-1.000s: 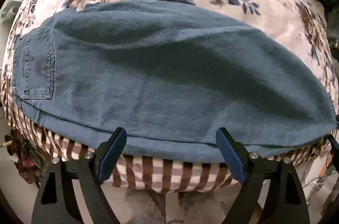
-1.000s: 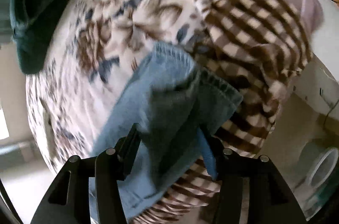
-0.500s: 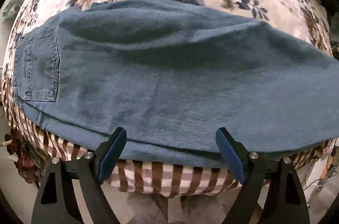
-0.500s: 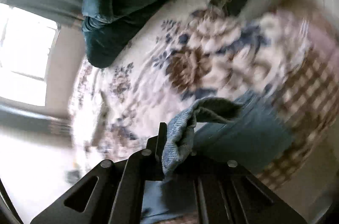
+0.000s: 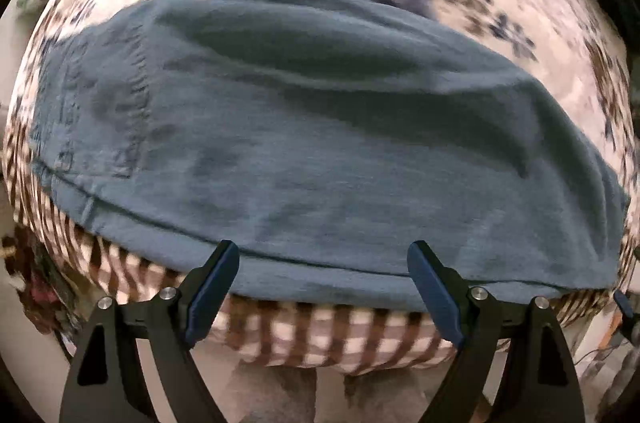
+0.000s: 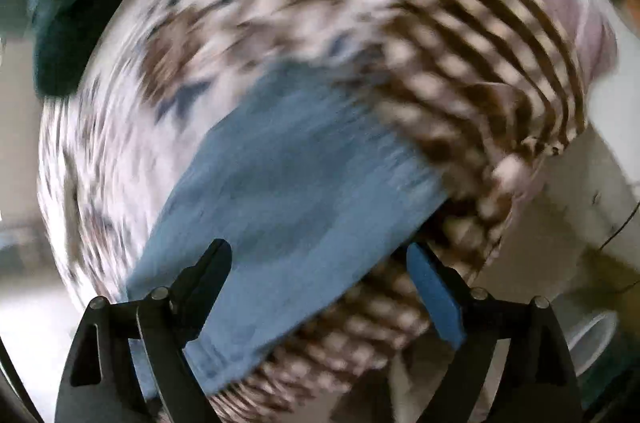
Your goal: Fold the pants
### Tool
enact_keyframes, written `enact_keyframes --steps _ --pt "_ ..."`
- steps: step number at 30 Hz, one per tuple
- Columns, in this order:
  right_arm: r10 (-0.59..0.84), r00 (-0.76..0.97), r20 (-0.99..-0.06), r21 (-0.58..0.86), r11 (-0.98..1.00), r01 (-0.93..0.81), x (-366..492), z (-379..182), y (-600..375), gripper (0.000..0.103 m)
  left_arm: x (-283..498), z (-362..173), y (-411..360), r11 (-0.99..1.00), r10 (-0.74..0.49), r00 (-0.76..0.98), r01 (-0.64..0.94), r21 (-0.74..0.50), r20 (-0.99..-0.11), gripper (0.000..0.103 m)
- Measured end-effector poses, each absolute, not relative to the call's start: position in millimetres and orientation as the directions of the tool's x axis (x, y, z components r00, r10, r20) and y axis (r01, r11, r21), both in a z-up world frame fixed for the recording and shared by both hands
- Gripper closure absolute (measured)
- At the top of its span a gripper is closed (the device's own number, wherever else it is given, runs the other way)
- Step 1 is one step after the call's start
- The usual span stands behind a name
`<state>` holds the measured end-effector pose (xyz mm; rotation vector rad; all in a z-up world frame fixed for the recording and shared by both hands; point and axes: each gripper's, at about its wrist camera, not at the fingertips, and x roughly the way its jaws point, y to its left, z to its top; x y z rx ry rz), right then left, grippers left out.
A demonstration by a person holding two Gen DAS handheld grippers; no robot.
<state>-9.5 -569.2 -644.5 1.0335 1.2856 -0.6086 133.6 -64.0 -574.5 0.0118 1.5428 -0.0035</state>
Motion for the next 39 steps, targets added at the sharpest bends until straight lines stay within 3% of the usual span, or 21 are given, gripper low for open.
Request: enact_keyframes --steps 2,8,12,16,21,22,23,25,28,33,39 --pt "0.21 0.212 -0.954 0.292 0.514 0.806 13.8 -631.3 -524.6 0.012 135.9 -573.5 -36.0 1.0 -0.001 0.024 -0.028 -0.001 -1.0 0.017" --pt "0.52 0.101 -0.848 0.452 0.612 0.649 89.3 -655.0 -326.8 0.015 154.7 -566.4 101.0 0.983 0.045 0.031 -0.179 0.038 -0.999 0.017" --pt "0.683 0.037 -0.729 0.525 0.524 0.67 100.3 -685.3 -213.7 0.033 172.4 -564.0 196.7 0.957 0.079 0.064 -0.284 0.058 -0.995 0.017" --pt "0.709 0.013 -0.705 0.497 0.48 0.723 106.3 -716.6 -137.5 0.04 191.5 -576.2 264.7 0.931 0.095 0.065 -0.36 0.066 -0.993 0.018" --pt "0.691 0.121 -0.713 0.422 0.286 0.86 90.2 -750.3 -110.5 0.041 215.3 -609.4 333.9 0.883 -0.003 0.05 -0.468 -0.026 -0.999 0.018" --pt "0.676 0.135 -0.725 0.408 0.263 0.875 87.8 -751.5 -108.3 0.048 217.7 -614.2 342.5 0.878 -0.027 0.074 -0.474 -0.06 -0.997 0.028" --pt "0.665 0.143 -0.733 0.398 0.249 0.883 84.5 -750.9 -108.0 0.055 220.6 -614.6 343.5 0.881 -0.041 0.099 -0.466 -0.082 -0.994 0.056" --pt "0.621 0.127 -0.774 0.365 0.272 0.89 80.5 -743.9 -103.2 0.091 229.6 -609.6 336.5 0.904 -0.008 0.123 -0.422 -0.06 -0.992 0.065" --pt "0.548 0.088 -0.832 0.36 0.412 0.837 88.8 -715.0 -86.8 0.1 227.2 -580.9 334.9 0.918 0.042 0.206 -0.394 -0.043 -0.978 0.09" --pt "0.516 0.118 -0.848 0.43 0.543 0.721 82.0 -653.8 -69.4 0.1 201.7 -536.5 374.4 0.892 -0.021 0.279 -0.428 -0.144 -0.96 0.09" --pt "0.528 0.01 -0.849 0.383 0.604 0.699 78.2 -669.7 -65.1 0.1 186.5 -579.3 313.1 0.907 0.021 0.138 -0.419 -0.039 -0.99 0.085"
